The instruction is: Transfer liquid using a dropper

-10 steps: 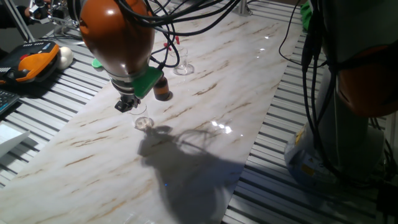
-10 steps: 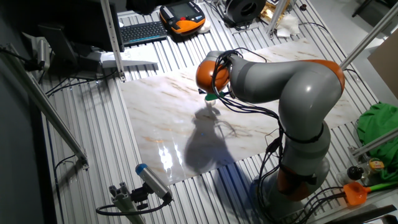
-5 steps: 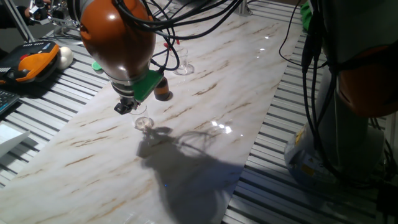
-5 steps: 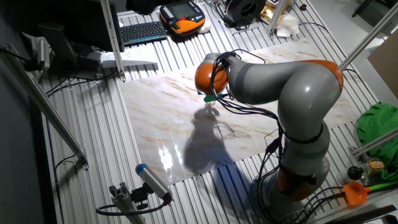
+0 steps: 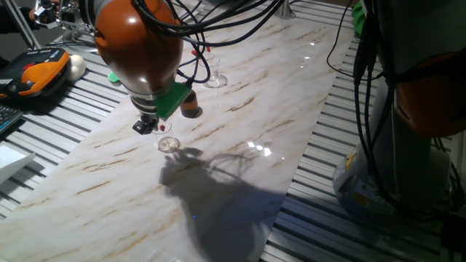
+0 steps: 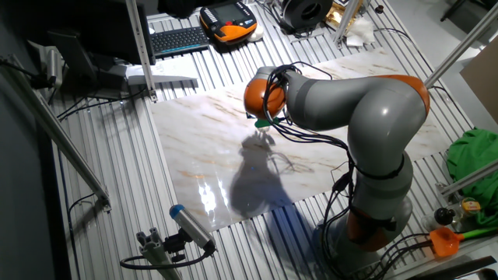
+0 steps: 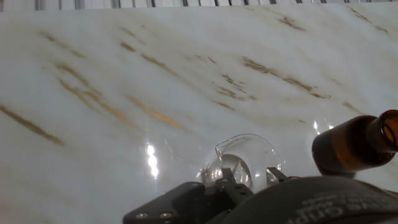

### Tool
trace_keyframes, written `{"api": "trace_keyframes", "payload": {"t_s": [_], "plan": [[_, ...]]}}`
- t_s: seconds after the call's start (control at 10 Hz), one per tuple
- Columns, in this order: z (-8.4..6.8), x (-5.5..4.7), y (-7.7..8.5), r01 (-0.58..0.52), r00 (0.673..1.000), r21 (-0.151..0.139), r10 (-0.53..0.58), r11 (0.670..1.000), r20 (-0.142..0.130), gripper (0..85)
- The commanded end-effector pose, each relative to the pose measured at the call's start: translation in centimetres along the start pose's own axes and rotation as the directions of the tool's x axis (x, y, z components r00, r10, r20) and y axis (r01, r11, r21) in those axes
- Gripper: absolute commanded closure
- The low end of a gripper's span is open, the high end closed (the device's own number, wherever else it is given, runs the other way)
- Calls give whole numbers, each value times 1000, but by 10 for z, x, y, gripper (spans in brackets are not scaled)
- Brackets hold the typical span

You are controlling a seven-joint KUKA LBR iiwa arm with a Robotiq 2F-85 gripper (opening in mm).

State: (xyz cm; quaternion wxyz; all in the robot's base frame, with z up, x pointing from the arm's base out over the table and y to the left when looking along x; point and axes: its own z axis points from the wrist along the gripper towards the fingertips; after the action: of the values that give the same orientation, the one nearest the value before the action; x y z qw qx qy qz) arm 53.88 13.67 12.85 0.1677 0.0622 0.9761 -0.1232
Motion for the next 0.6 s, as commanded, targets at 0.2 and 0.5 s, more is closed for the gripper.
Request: {"api": "trace_keyframes", "payload": {"t_s": [0.2, 0.5], "plan": [[-8, 6, 5, -15, 1000, 24, 15, 1000, 4, 510], [-7, 7, 5, -15, 1000, 24, 14, 1000, 7, 510]]}}
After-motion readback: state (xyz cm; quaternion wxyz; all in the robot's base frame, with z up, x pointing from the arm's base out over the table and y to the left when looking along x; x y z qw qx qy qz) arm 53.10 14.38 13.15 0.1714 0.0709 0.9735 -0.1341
